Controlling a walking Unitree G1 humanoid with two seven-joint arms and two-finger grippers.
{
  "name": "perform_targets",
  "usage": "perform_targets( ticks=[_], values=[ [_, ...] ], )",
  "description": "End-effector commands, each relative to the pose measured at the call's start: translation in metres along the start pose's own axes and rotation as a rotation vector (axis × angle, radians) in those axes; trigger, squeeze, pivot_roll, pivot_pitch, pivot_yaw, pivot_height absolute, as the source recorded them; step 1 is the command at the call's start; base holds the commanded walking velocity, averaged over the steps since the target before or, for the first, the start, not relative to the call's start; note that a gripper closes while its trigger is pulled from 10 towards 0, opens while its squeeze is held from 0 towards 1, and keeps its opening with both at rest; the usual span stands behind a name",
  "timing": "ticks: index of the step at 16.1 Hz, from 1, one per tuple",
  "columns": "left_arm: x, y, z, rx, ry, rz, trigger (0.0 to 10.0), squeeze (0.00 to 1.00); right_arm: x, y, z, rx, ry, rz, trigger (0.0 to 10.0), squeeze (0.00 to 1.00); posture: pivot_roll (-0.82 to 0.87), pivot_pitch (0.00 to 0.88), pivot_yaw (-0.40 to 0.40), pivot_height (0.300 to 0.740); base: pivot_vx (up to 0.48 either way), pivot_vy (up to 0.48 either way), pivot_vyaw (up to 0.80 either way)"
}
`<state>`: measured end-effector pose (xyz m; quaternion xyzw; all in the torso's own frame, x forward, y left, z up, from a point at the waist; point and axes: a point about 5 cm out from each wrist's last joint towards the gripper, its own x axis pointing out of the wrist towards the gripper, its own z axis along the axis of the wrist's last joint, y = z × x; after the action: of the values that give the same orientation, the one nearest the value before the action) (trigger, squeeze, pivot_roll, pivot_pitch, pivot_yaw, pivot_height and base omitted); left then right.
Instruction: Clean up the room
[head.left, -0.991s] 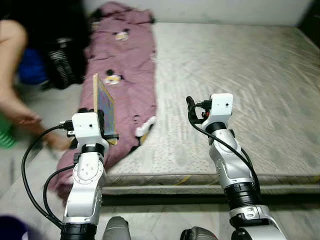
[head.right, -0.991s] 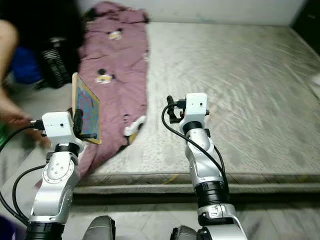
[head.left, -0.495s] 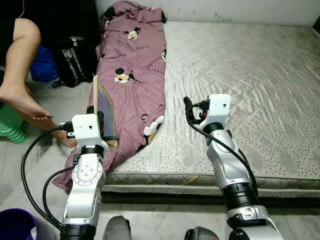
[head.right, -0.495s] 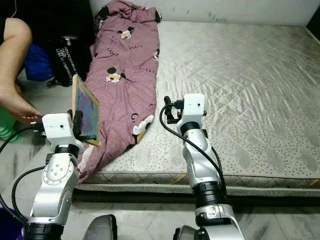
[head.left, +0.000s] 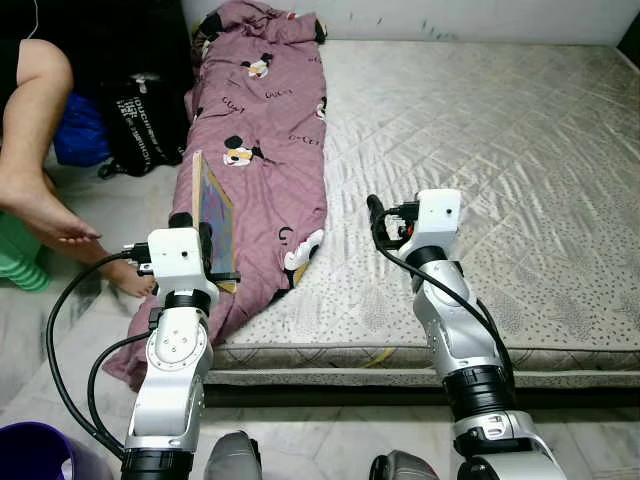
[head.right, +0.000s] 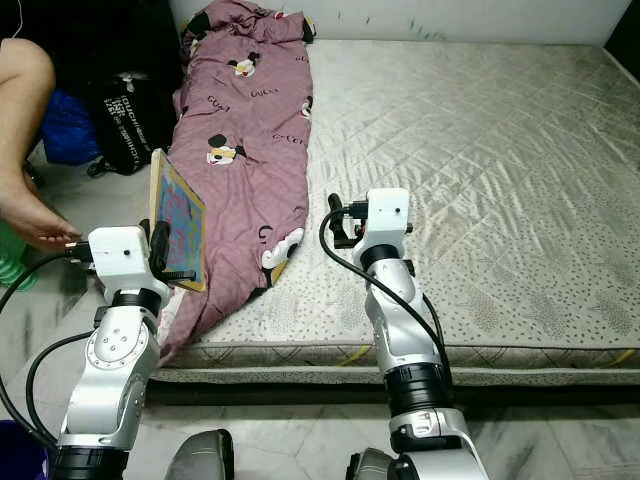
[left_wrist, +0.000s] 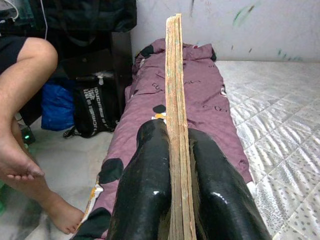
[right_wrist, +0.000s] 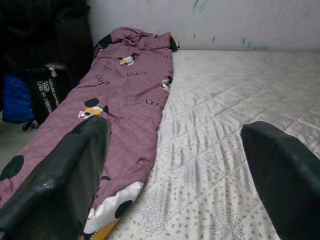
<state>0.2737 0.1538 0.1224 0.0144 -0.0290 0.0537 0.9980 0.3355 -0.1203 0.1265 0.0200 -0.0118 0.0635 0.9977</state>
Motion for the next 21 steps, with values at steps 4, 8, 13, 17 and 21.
perform_targets(
  ticks=[4, 8, 13, 17, 21],
  values=[
    [0.0024, 0.0006, 0.0124, -0.004, -0.064, 0.003, 10.0, 0.0, 0.0007, 0.002, -0.002, -0.007, 0.011, 0.015, 10.0, 0.0, 0.07, 0.061, -0.017, 0.74, 0.0, -0.277, 0.0],
    [0.002, 0.0009, 0.0125, -0.005, -0.065, 0.007, 10.0, 0.0, 0.0008, 0.0025, -0.0018, -0.01, 0.01, 0.016, 10.0, 0.0, 0.07, 0.063, -0.017, 0.74, 0.0, -0.277, 0.0],
    [0.0022, 0.0011, 0.0124, -0.009, -0.064, 0.011, 10.0, 0.0, -0.0001, 0.0025, -0.0034, -0.018, 0.016, 0.014, 10.0, 0.0, 0.07, 0.066, -0.016, 0.74, 0.0, -0.286, 0.0],
    [0.0026, 0.0013, 0.0124, -0.013, -0.064, 0.015, 10.0, 0.0, 0.0001, 0.0023, -0.0036, -0.022, 0.017, 0.011, 10.0, 0.0, 0.07, 0.068, -0.018, 0.74, 0.0, -0.294, 0.0],
    [0.0029, 0.0013, 0.0126, -0.014, -0.065, 0.016, 10.0, 0.0, 0.0003, 0.0018, -0.0038, -0.025, 0.017, 0.007, 10.0, 0.0, 0.07, 0.069, -0.018, 0.74, 0.0, -0.293, 0.0]
  ],
)
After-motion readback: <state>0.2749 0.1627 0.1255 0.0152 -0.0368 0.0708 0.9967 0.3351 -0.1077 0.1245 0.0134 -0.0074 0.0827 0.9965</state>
